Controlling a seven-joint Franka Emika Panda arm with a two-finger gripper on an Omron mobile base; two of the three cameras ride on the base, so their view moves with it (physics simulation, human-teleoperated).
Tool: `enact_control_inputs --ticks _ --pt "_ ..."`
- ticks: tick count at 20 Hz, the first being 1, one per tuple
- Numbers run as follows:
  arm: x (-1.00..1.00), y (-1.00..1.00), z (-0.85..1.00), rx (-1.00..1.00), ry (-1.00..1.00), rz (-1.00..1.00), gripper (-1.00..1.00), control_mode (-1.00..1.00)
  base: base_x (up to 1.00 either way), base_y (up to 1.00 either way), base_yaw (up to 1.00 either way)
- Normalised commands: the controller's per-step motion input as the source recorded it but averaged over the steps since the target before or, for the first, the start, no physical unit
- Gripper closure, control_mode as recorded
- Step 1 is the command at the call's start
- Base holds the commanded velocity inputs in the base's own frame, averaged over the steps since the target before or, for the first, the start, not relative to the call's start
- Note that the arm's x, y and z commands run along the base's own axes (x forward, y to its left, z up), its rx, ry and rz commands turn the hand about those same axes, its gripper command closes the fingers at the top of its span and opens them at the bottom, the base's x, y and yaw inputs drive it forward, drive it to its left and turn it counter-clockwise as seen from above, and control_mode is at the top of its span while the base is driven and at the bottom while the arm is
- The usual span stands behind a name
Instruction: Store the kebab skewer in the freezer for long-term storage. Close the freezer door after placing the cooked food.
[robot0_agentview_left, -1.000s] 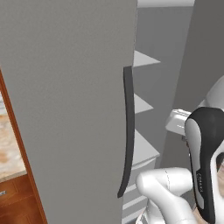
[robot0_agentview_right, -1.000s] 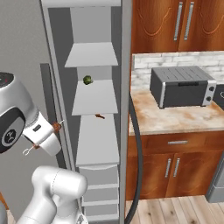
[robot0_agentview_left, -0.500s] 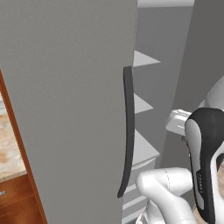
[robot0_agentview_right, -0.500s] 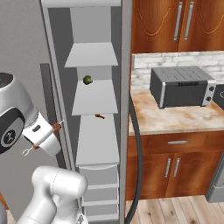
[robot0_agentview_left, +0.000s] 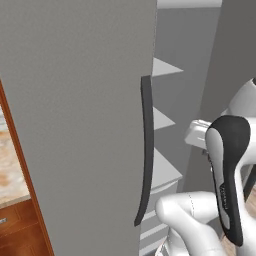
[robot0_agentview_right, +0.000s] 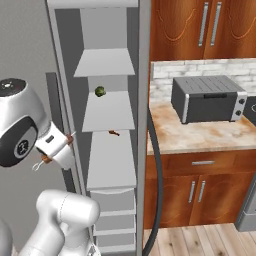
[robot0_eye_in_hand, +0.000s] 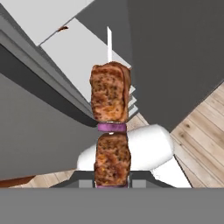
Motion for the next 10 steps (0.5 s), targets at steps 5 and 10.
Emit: enact_control_inputs --ticks 5,10 --pt "0.59 -0.05 -0.06 0.0 -0.05 0.11 1.0 -1.0 0.0 0.0 0.0" --pt "0.49 -0.31 -0.28 0.0 -0.15 0.19 1.0 -1.0 0.0 0.0 0.0"
